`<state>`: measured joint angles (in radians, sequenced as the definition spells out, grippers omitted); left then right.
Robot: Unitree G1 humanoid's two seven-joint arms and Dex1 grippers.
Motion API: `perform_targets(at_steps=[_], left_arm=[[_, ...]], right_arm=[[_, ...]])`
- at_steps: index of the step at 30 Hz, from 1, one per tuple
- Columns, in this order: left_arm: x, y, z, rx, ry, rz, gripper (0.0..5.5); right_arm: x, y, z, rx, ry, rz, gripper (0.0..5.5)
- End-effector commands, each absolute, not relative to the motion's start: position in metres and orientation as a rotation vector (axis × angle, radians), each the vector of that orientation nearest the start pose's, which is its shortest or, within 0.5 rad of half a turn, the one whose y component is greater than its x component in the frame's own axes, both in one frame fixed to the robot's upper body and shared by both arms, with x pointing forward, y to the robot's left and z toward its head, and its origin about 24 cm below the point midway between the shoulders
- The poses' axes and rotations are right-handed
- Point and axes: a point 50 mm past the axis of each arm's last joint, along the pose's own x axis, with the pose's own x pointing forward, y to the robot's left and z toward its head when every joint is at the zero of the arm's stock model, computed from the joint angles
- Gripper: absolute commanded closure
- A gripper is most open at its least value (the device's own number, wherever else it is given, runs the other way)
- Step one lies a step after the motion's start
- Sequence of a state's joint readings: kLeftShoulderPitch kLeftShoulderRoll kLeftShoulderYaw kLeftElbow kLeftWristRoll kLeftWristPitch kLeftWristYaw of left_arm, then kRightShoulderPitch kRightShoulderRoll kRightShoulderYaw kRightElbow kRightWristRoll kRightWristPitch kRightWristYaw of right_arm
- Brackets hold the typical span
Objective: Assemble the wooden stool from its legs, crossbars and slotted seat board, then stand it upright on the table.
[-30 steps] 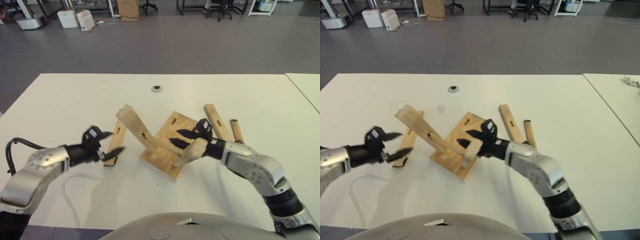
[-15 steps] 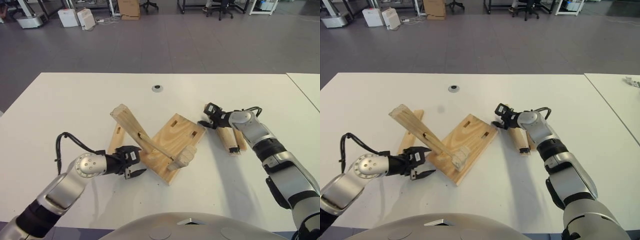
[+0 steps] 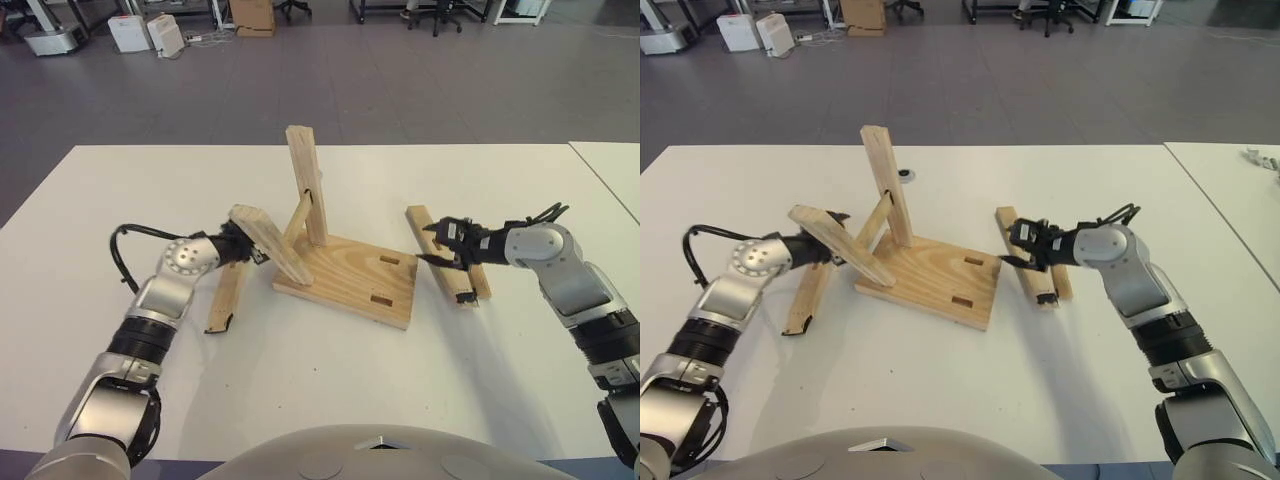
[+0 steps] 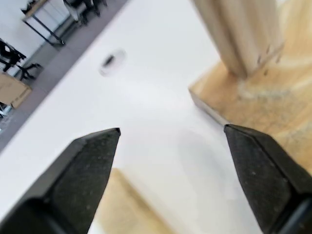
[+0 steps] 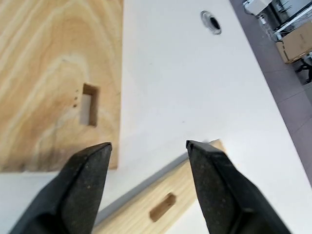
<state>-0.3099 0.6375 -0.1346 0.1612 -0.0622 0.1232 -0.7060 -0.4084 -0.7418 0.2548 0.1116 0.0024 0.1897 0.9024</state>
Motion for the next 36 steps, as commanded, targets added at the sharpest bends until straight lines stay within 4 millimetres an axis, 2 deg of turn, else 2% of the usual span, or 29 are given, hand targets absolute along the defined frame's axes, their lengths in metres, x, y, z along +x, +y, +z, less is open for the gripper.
perform_targets(at_steps=[1,4,6,7,10,12,13,17,20,22,25,27,29,31,33,36], left_arm=[[0.266,0.234,0.100,0.619,0.281,-0.795,1.57],[0.235,0.211,0.094,0.606,0.354,-0.999,1.57],[0.221,0.198,0.085,0.630,0.426,-1.088,1.57],[0.221,0.192,0.079,0.641,0.435,-1.093,1.57],[0.238,0.169,0.060,0.740,0.392,-1.041,1.57],[0.254,0.155,0.049,0.830,0.315,-0.970,1.57],[0.261,0.151,0.043,0.843,0.291,-0.939,1.57],[0.289,0.149,0.019,0.913,0.283,-0.788,1.57],[0.299,0.151,0.014,0.864,0.282,-0.730,1.57],[0.303,0.149,0.015,0.796,0.271,-0.708,1.57],[0.301,0.142,0.020,0.733,0.239,-0.715,1.57],[0.299,0.143,0.026,0.687,0.222,-0.692,1.57],[0.296,0.152,0.037,0.647,0.204,-0.647,1.57],[0.291,0.161,0.049,0.577,0.191,-0.592,1.57],[0.280,0.168,0.056,0.515,0.199,-0.561,1.57],[0.254,0.172,0.052,0.537,0.280,-0.634,1.57]], right_arm=[[0.330,-0.190,0.100,-0.756,0.280,0.866,2.63],[0.355,-0.175,0.090,-0.755,0.266,0.815,2.63],[0.361,-0.164,0.080,-0.761,0.302,0.874,2.63],[0.360,-0.158,0.073,-0.747,0.330,0.931,2.63],[0.350,-0.148,0.055,-0.720,0.397,1.086,2.63],[0.342,-0.141,0.050,-0.635,0.394,1.142,2.63],[0.340,-0.139,0.048,-0.587,0.388,1.139,2.63],[0.323,-0.140,0.032,-0.572,0.371,1.043,2.63],[0.309,-0.145,0.035,-0.515,0.354,0.926,2.63],[0.301,-0.158,0.051,-0.476,0.301,0.800,2.63],[0.302,-0.201,0.091,-0.337,0.174,0.455,2.63],[0.289,-0.231,0.096,-0.244,0.170,0.289,2.63],[0.272,-0.254,0.085,-0.152,0.239,0.183,2.63],[0.258,-0.268,0.070,-0.066,0.319,0.105,2.63],[0.249,-0.271,0.056,-0.010,0.397,0.065,2.63],[0.237,-0.266,0.037,0.056,0.497,0.055,2.63]])
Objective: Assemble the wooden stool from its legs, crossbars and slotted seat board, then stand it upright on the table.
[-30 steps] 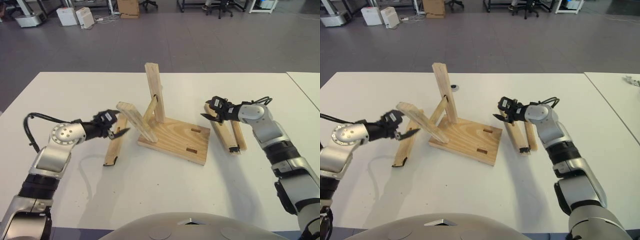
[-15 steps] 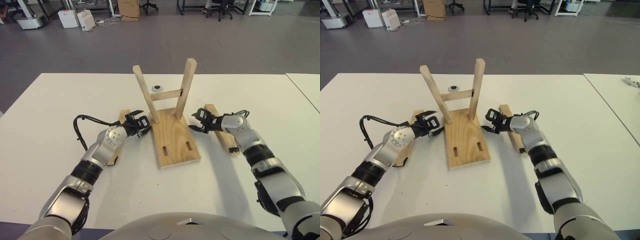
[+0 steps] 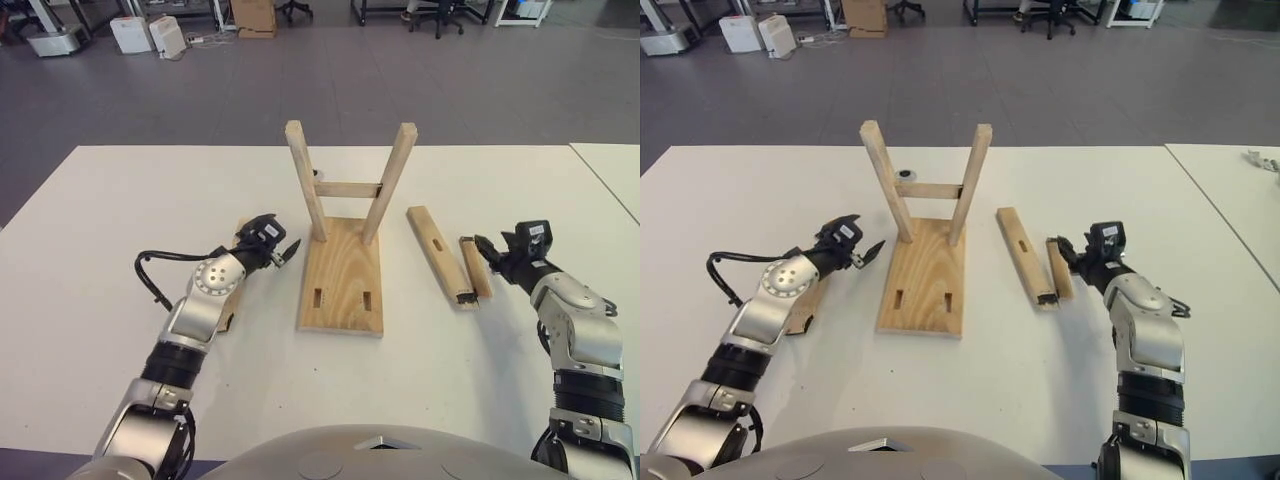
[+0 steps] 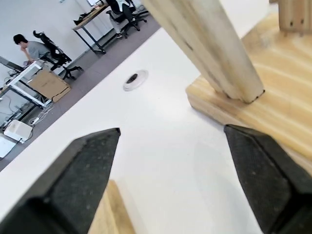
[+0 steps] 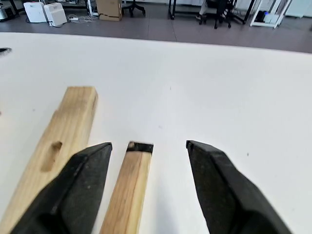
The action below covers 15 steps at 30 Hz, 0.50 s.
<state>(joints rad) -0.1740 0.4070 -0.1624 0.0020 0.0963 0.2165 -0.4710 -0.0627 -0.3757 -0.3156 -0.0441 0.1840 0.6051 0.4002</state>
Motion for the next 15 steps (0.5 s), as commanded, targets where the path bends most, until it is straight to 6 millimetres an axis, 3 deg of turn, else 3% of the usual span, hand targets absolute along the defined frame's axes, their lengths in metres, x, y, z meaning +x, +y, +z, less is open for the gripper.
perform_targets(at_steps=[1,7,15], left_arm=[[0.247,0.171,0.049,0.563,0.310,-0.670,1.57],[0.226,0.164,0.034,0.699,0.427,-0.785,1.57],[0.222,0.139,0.038,0.629,0.394,-0.837,1.57]], right_arm=[[0.234,-0.264,0.033,0.080,0.516,0.057,2.63],[0.228,-0.253,0.024,0.108,0.572,0.081,2.63],[0.217,-0.262,0.008,0.087,0.675,-0.008,4.06]])
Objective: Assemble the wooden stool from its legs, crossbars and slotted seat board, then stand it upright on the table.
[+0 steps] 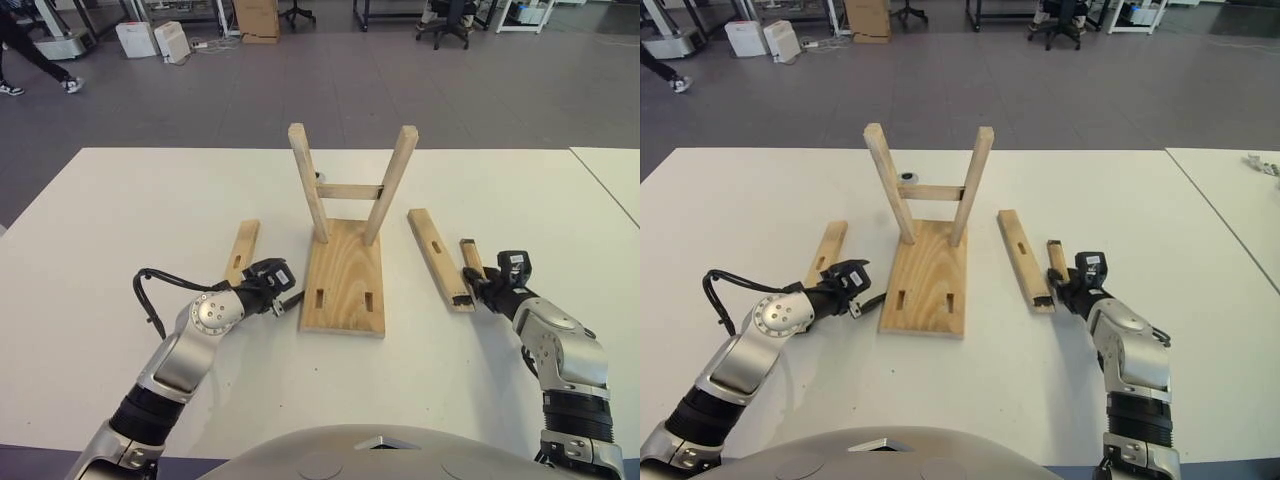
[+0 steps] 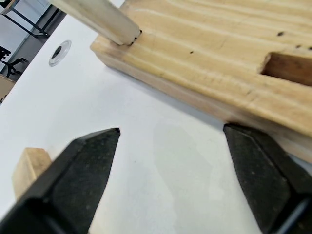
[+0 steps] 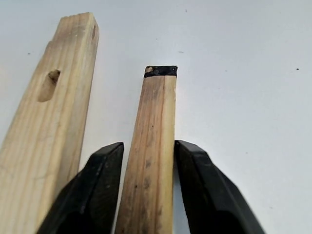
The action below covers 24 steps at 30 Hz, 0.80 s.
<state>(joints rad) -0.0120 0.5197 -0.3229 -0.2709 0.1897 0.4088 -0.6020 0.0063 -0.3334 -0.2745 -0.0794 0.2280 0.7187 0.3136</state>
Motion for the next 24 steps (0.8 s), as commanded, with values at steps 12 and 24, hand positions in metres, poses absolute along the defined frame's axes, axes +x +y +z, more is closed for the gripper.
perform_targets(at_steps=[12,24], left_arm=[[0.265,0.112,0.237,-0.342,-0.359,-0.812,1.57],[0.269,0.100,0.283,-0.738,-0.294,-0.991,2.59]], right_arm=[[0.266,-0.184,0.236,-0.278,-0.471,0.412,4.18],[0.254,-0.101,0.253,-0.374,-0.677,0.795,4.18]])
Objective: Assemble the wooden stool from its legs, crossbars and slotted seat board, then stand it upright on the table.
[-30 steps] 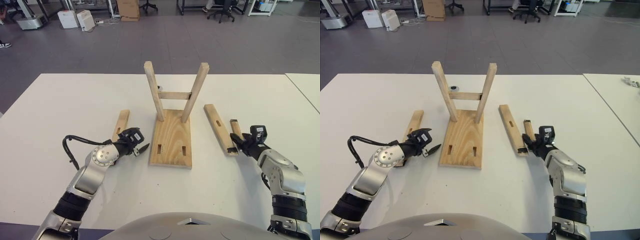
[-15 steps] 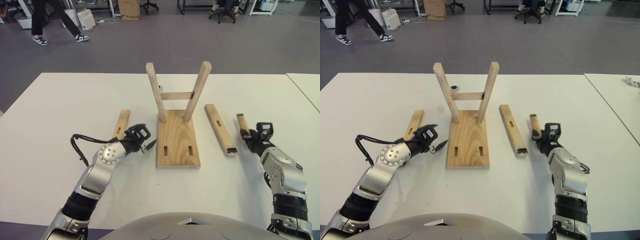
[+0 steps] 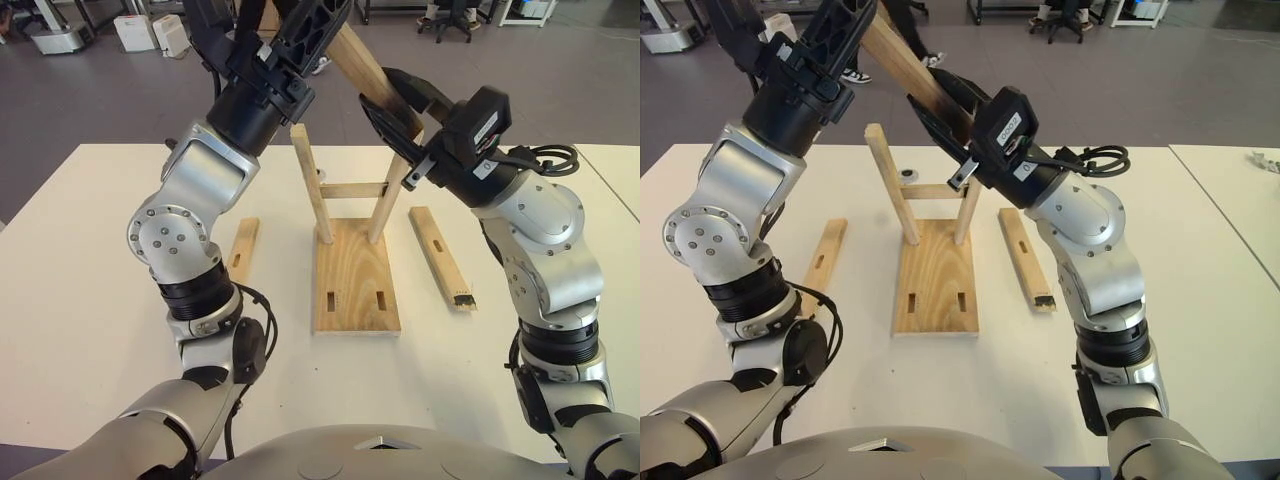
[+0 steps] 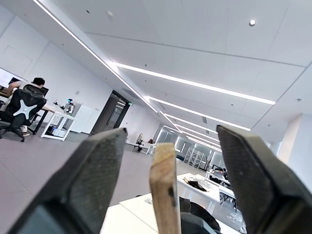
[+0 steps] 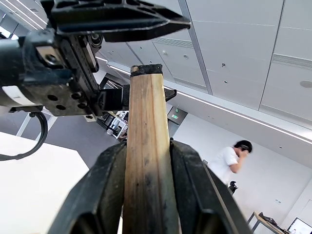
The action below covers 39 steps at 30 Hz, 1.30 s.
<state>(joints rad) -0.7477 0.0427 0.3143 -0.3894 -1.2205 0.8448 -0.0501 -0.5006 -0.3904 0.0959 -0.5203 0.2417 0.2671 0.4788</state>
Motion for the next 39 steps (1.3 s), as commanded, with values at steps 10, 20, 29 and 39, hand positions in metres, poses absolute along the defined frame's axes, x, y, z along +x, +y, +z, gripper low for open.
perform_targets(at_steps=[10,20,29,39], left_arm=[[0.267,0.096,0.278,-0.700,-0.263,-0.981,4.36],[0.272,0.124,0.258,-0.672,-0.261,-0.811,5.09],[0.251,0.253,0.142,-0.564,-0.058,-0.184,5.09],[0.240,0.260,0.075,-0.464,0.085,-0.060,5.10]], right_arm=[[0.253,-0.095,0.252,-0.369,-0.690,0.794,4.18],[0.254,-0.098,0.232,-0.361,-0.573,0.832,3.46],[0.276,-0.210,0.151,-0.274,-0.110,0.362,2.66],[0.291,-0.213,0.100,-0.310,-0.022,0.236,2.66]])
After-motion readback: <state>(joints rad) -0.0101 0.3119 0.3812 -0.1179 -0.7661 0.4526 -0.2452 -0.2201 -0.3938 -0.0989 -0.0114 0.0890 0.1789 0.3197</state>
